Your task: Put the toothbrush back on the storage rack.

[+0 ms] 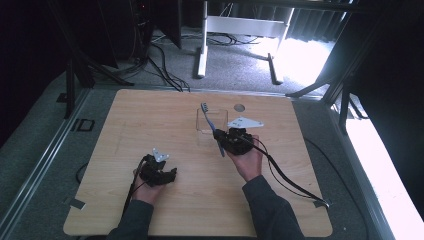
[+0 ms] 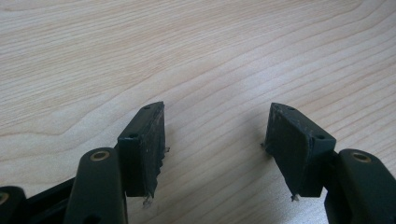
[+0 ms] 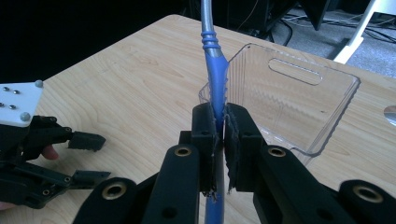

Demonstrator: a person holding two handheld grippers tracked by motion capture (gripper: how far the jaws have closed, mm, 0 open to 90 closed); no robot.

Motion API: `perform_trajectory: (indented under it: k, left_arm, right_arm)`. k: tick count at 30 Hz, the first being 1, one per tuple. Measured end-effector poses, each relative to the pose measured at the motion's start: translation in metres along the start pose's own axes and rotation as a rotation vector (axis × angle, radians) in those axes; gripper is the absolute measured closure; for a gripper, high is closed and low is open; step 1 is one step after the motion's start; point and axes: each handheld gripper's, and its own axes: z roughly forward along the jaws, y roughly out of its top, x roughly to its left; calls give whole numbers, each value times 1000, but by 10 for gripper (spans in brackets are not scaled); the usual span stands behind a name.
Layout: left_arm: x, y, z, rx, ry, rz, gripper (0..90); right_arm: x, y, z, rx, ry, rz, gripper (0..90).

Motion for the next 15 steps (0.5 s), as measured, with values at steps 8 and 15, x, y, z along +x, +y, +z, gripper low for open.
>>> perform_trajectory:
  k: [8, 15]
  left_arm:
    - [0, 0, 0, -2, 0, -2, 378]
    - [0, 0, 0, -5, 0, 0, 375]
  right_arm:
    - [-2, 1, 1, -12, -7, 8, 827]
    - [-4, 2, 2, -16, -14, 11, 827]
